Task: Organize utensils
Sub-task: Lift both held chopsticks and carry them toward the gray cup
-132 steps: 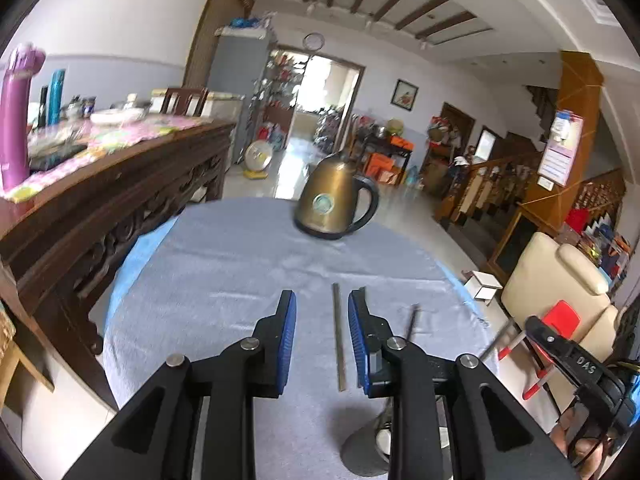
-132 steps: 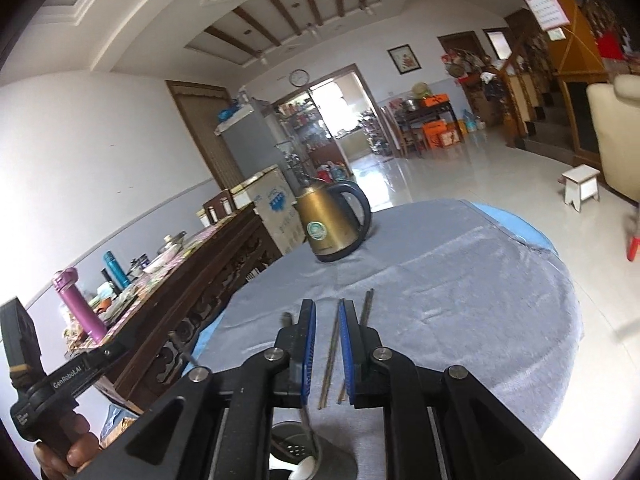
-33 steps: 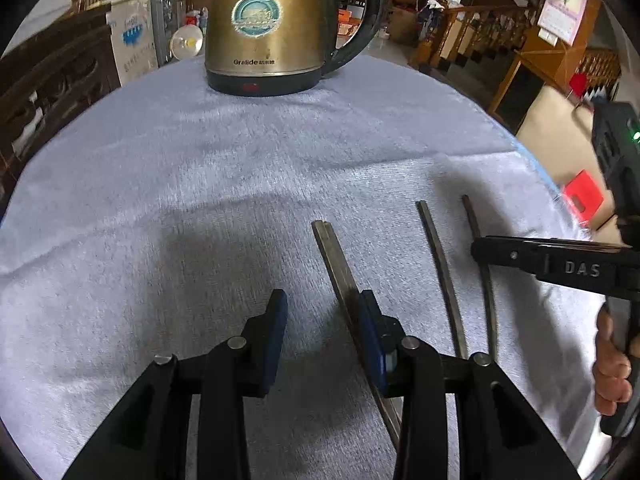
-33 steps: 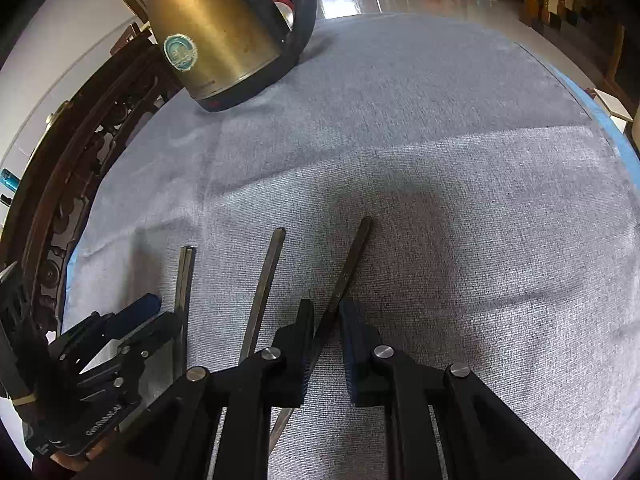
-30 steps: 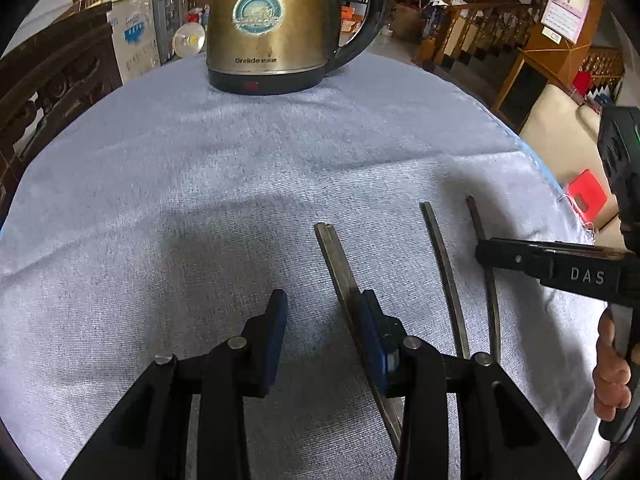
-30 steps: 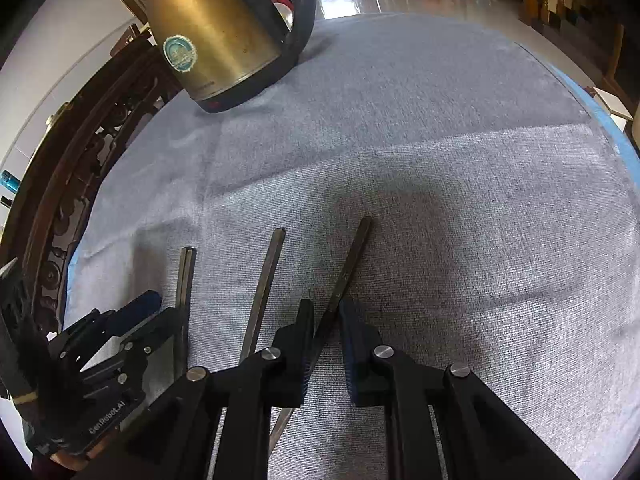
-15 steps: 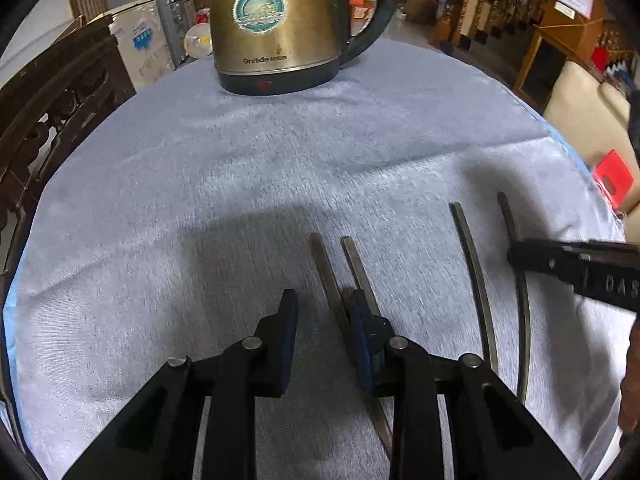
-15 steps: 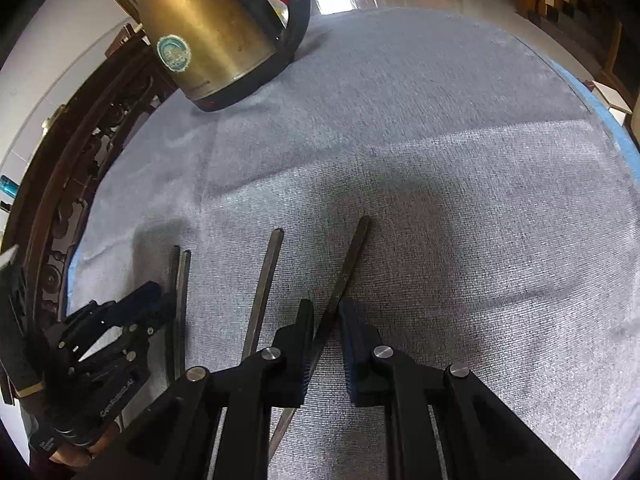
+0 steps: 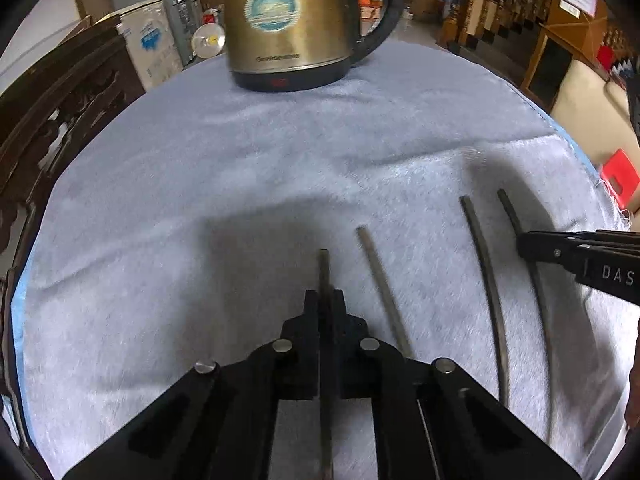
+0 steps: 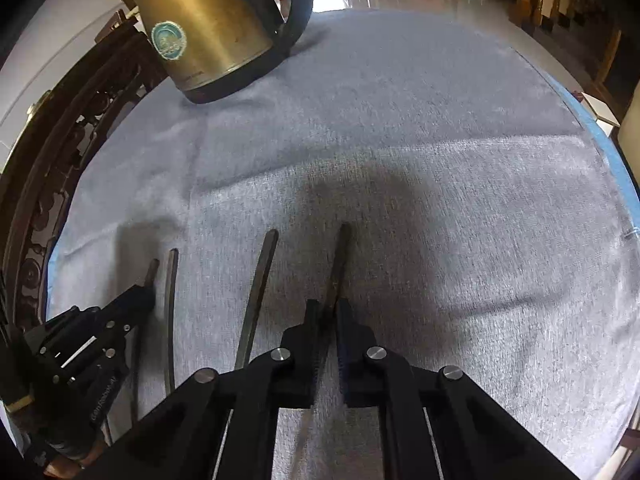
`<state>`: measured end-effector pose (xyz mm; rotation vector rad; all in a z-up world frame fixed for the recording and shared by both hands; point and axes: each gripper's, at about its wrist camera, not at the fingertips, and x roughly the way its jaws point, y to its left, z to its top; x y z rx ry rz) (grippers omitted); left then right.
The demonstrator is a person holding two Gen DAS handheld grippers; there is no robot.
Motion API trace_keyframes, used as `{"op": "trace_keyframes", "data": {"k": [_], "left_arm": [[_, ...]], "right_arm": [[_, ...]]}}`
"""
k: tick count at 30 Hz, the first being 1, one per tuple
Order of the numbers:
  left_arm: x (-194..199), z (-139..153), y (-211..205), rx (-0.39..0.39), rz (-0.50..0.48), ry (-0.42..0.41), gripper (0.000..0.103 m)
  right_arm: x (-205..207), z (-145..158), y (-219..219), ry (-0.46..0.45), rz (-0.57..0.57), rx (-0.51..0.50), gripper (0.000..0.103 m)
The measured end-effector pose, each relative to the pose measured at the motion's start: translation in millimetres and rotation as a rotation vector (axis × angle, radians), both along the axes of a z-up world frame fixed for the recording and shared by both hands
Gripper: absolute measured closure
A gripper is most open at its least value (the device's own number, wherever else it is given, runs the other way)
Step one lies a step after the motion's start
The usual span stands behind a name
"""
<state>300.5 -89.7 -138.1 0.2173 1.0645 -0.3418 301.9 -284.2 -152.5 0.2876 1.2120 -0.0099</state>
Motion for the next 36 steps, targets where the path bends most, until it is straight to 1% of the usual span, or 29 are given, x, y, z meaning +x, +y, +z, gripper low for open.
{"op": "trace_keyframes", "data": {"k": [3,5,7,10,12,14,17,22,25,30,34,36], "left_arm": [[-12.3,6.9,16.6,-0.034,0.015,-0.018,0.098],[-24.8,17.0,31.2,-0.069,0.031,-0.036,0.098],[-38.6,30.4,44.1,-0.103,0.051,-0.067,0.098],[-62.5,51.6,58.8,-0.139,0.082,-0.136,0.098],[-81.6,65.0,69.1,-0.179,0.100,-0.183,0.098],[-96.1,75.9,75.9,-0.196,0.113,-0.229,0.098],[-127.6,92.2,89.6,-0.249,0.134,-0.299,0.098],[-170.7,114.2,107.1,-0.314,0.191,-0.397,0.098],[-197.9,125.7,117.1,-0.342,0.228,-0.451,0.098],[-239.3,146.0,130.3,-0.411,0.282,-0.534,0.098],[-277.9,167.0,137.8,-0.485,0.298,-0.611,0.098],[-290.6,176.5,136.7,-0.523,0.281,-0.645,0.098]], "right_arm": [[-15.5,2.7,-5.0,-0.035,-0.002,-0.008,0.096],[-27.2,7.5,-10.7,-0.074,-0.002,0.015,0.096],[-42.3,16.6,-15.6,-0.121,-0.004,-0.002,0.096],[-68.9,36.0,-23.0,-0.209,-0.007,0.009,0.096],[-86.7,49.6,-26.8,-0.269,-0.013,0.024,0.096],[-104.6,63.1,-29.1,-0.328,-0.025,0.035,0.096],[-138.0,85.9,-29.8,-0.432,-0.040,0.051,0.096],[-193.9,115.3,-23.7,-0.575,-0.073,0.047,0.096],[-228.7,131.2,-20.2,-0.646,-0.096,0.033,0.096],[-282.2,152.0,-4.5,-0.753,-0.115,-0.008,0.096],[-320.2,172.2,8.4,-0.835,-0.118,-0.036,0.096],[-336.4,183.2,14.4,-0.870,-0.111,-0.030,0.096]]}}
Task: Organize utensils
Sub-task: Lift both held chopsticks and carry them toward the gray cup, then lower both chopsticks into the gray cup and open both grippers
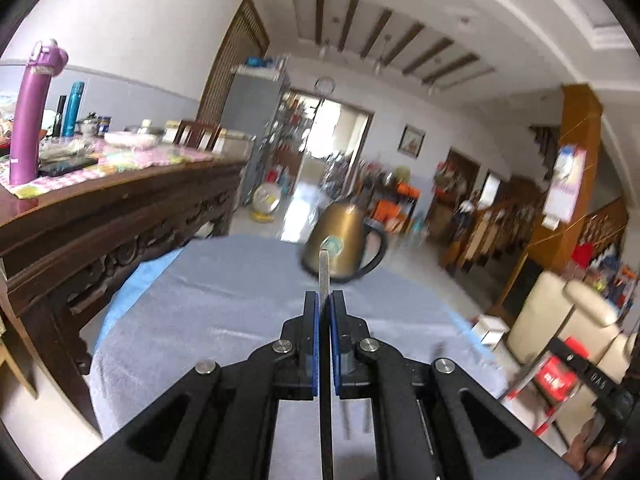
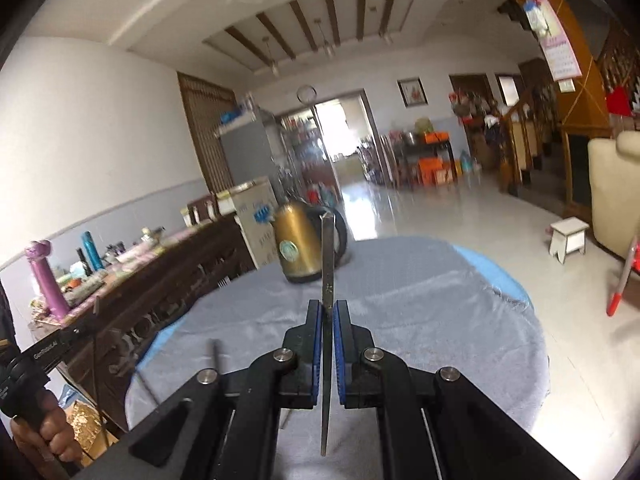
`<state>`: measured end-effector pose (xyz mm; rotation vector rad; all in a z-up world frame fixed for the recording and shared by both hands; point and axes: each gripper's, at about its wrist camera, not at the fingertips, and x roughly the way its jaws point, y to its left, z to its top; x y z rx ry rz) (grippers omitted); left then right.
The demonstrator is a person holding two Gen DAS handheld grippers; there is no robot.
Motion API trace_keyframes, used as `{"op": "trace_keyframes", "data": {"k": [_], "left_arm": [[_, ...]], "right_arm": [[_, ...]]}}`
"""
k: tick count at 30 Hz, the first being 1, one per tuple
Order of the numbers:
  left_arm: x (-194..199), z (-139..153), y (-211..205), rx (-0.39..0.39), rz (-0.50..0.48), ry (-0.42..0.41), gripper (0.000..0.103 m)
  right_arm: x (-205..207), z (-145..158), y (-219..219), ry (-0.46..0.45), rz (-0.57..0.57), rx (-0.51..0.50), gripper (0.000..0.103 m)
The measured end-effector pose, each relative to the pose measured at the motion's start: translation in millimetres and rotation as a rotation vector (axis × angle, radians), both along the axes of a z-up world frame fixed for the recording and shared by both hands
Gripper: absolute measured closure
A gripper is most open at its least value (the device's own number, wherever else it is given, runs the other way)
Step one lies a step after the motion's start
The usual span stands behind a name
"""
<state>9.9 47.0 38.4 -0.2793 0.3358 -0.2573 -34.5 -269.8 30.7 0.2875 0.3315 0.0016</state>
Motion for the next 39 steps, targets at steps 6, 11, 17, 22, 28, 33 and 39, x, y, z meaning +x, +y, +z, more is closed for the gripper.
{"op": "trace_keyframes", "data": {"k": [6,11,17,22,28,33,39], "left_arm": [[-30.1,23.2,-6.8,-0.062,-0.060,-0.125,0.098],[-27.1,25.8,-14.1,-0.075,-0.068,-0.159,0.098],[-14.1,15.2,-17.8,-0.117,-0.060,-0.124,0.098],[-8.0,10.4,-15.2,-0.164,-0.032,-0.098,0.098],[-10.2,12.8,-18.6,-0.181,0.028,-0.145,0.098],[-12.6,13.6,-27.0,-0.164,0.089,-0.196,0.098],[-13.4,8.1,-41.7,-0.114,0.170,-0.250,0.098]], "right_arm": [[-40.3,32.0,20.2,-0.109,0.034,-0.018,0.096],[-51.2,46.0,33.4,-0.152,0.063,-0.027,0.096],[-59.3,50.1,40.5,-0.170,0.075,-0.046,0.096],[-72.1,53.8,36.2,-0.200,0.098,-0.020,0.096],[-78.2,52.4,38.5,-0.226,0.124,0.006,0.096],[-72.0,42.4,45.5,-0.211,0.155,0.024,0.096],[-56.3,26.9,55.4,-0.177,0.176,0.004,0.096]]}}
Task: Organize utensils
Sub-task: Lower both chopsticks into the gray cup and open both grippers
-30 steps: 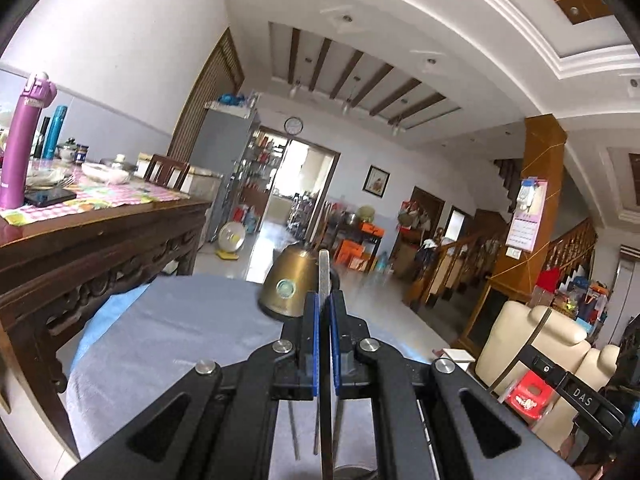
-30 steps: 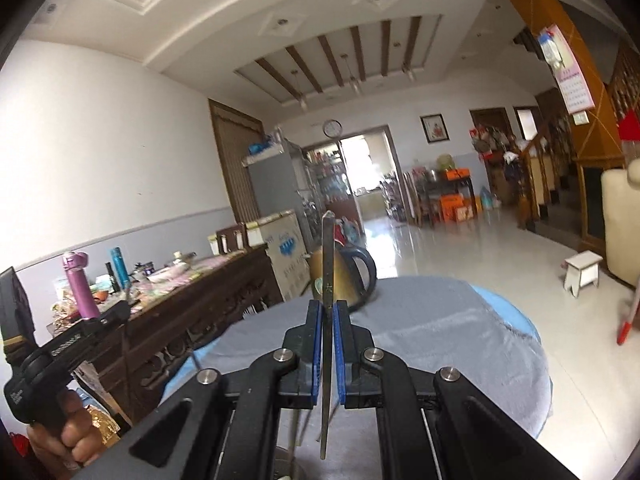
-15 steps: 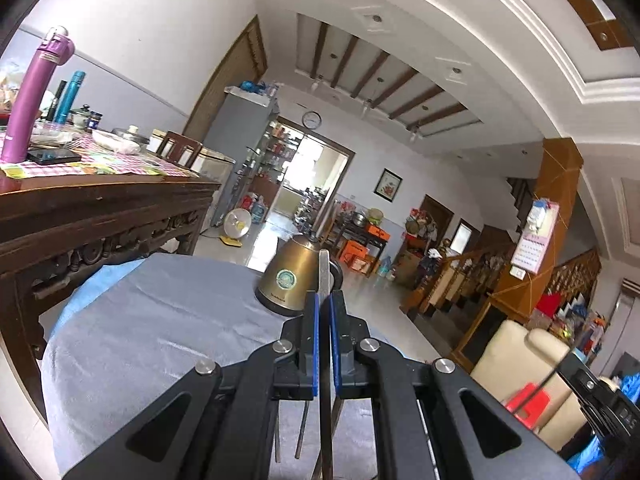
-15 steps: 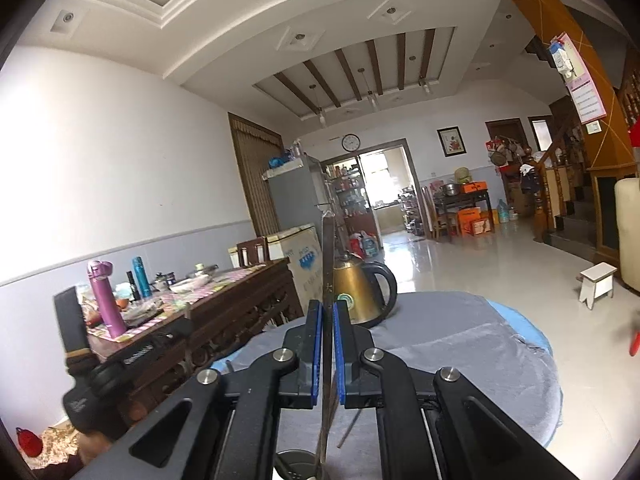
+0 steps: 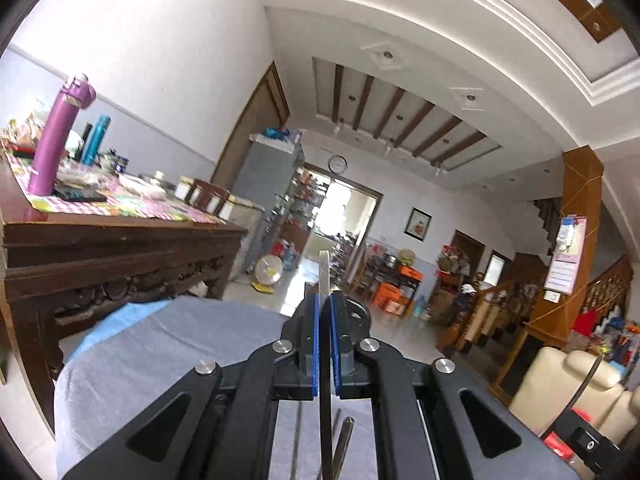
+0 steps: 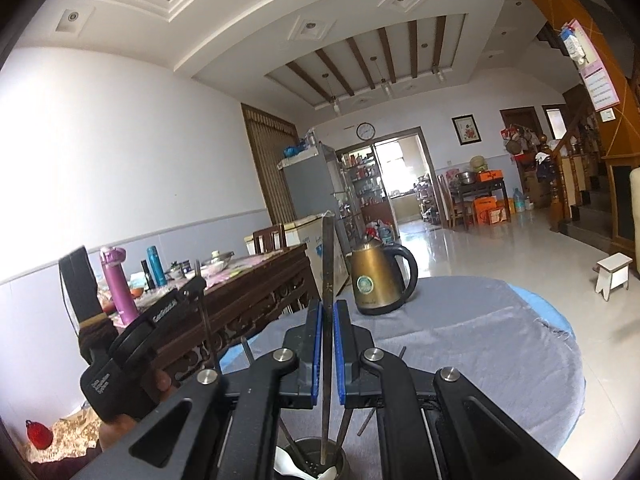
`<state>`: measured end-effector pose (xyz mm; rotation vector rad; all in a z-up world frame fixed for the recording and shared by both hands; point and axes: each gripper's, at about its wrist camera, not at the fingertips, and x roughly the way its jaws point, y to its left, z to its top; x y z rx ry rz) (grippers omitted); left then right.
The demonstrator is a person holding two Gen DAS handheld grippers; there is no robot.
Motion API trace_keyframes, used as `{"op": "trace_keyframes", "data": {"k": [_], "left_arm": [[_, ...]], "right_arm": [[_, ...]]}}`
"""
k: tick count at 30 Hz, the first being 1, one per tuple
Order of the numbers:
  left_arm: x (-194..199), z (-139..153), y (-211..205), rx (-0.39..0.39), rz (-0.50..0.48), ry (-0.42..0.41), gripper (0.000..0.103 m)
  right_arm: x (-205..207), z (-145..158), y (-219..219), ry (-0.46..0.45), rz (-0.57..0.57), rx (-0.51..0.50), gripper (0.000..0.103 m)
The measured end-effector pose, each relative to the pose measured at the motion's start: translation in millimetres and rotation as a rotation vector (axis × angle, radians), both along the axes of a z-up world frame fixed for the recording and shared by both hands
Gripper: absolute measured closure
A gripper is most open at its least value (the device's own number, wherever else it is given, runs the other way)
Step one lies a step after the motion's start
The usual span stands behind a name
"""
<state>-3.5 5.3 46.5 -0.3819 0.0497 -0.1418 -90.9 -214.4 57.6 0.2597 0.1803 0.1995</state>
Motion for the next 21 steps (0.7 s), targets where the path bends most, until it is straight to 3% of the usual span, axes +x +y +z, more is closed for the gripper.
{"op": "trace_keyframes", "data": {"k": [11,21], "left_arm": [[-25.8,-18.9,-36.6,0.144,0.122,-0.105,0.098],[-32.0,-36.2,-41.4,0.190,0.090,-0.036,0.097]], "right_arm": [[10.7,-14.4,0.1,0.037,0.010,-0.031,0.096],[4.7,-26.9,6.2,0.085,0.031,-0.050,0.096]]}}
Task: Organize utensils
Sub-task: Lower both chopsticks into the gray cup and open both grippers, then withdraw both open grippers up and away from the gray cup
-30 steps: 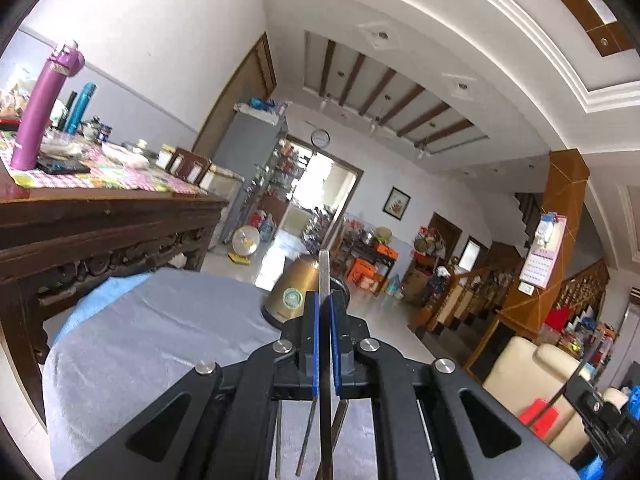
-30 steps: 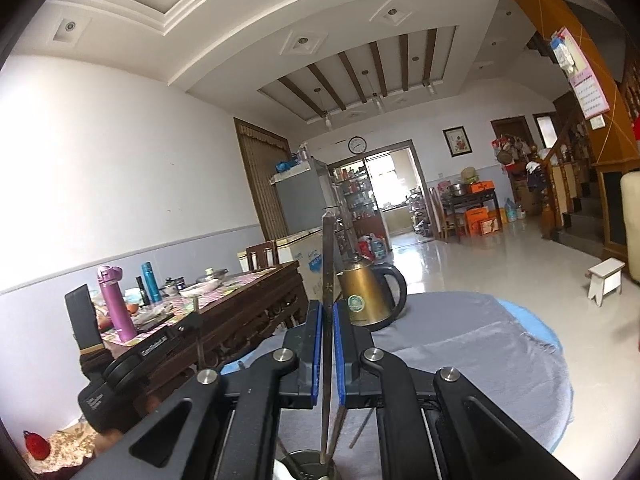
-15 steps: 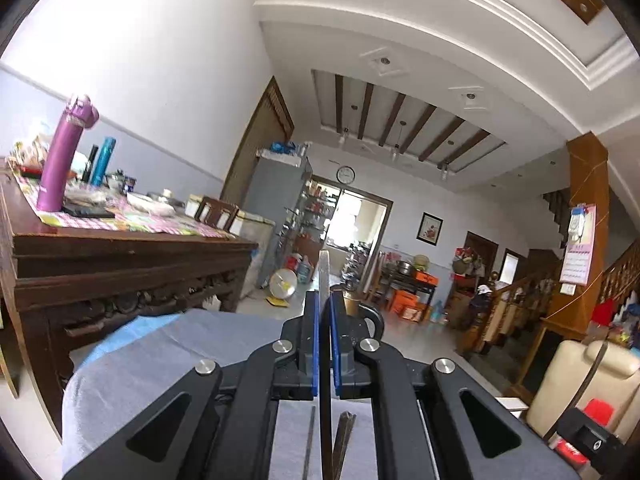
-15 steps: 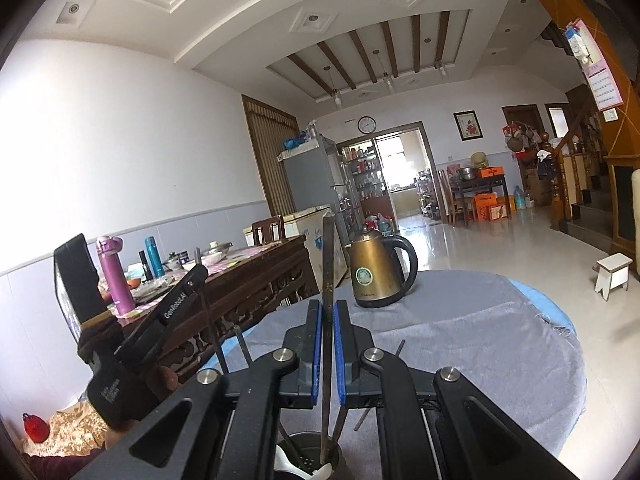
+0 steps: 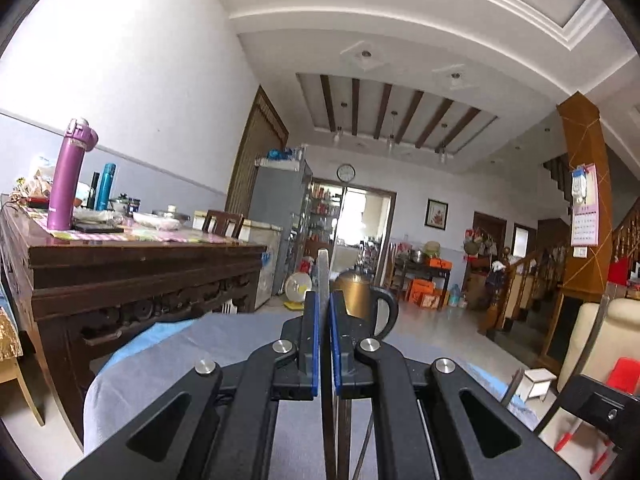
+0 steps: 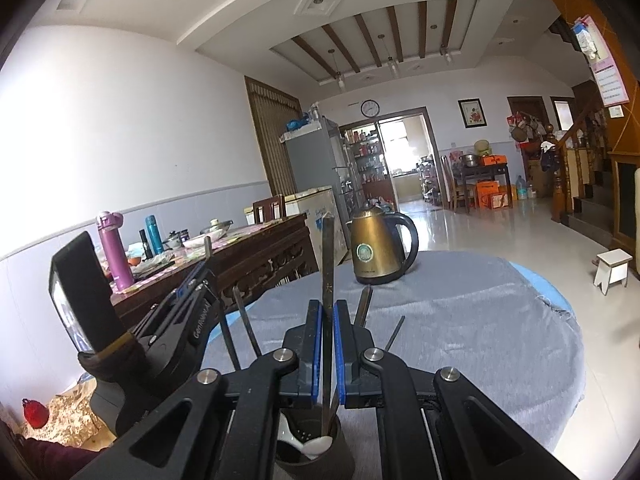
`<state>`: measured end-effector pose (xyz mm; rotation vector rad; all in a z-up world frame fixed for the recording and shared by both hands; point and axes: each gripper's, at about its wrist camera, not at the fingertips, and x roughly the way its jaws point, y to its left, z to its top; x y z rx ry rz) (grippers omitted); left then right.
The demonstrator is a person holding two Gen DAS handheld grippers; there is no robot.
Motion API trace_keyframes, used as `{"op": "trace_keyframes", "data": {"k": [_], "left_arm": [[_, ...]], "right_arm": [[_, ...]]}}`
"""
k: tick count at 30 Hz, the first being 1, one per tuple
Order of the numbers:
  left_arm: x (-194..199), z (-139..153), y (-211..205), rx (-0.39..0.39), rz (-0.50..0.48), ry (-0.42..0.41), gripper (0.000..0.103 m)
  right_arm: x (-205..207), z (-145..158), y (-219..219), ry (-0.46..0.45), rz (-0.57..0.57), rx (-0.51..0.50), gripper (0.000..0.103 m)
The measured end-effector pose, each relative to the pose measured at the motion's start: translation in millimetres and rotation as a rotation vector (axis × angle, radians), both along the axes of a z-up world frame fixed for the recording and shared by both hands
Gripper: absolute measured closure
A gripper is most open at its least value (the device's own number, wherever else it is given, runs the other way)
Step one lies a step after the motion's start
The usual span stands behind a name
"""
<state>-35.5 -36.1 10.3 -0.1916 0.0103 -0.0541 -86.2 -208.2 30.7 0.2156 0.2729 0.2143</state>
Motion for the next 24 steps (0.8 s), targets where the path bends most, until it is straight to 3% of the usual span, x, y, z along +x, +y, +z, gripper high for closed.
{"op": "trace_keyframes", "data": {"k": [6,7,9,10,11,15,21,23,24], "left_arm": [[-18.2,-2.9,-1.8,0.052,-0.077,0.034,0.097],[-21.0,-2.1,-1.2,0.059,-0.091,0.038,0.092],[-27.2,-0.2,2.9,0.085,-0.109,0.054,0.068],[-29.3,0.5,3.5,0.093,-0.105,0.061,0.047],[-32.7,1.1,6.7,0.099,-0.100,0.067,0.042],[-39.7,0.9,17.6,0.114,-0.096,0.107,0.036],[-36.0,-11.6,42.5,0.101,-0.096,0.234,0.026],[-29.0,-19.6,51.0,0.086,-0.094,0.292,0.025],[-24.7,-24.2,55.3,0.075,-0.096,0.331,0.025]], "right_arm": [[4.7,-8.7,1.7,0.088,0.029,0.012,0.094],[4.7,-10.0,1.6,0.099,0.028,0.009,0.094],[3.1,-10.3,-3.3,0.109,0.015,0.014,0.094],[1.1,-9.5,-9.1,0.108,0.007,0.026,0.094],[-1.7,-9.1,-13.1,0.105,0.000,0.039,0.094],[-9.1,-6.9,-32.9,0.094,-0.059,0.071,0.094],[-12.8,-9.2,-65.6,0.106,-0.153,0.128,0.093],[-12.0,-12.0,-77.8,0.124,-0.176,0.162,0.087],[-11.8,-14.0,-82.7,0.131,-0.192,0.173,0.078]]}}
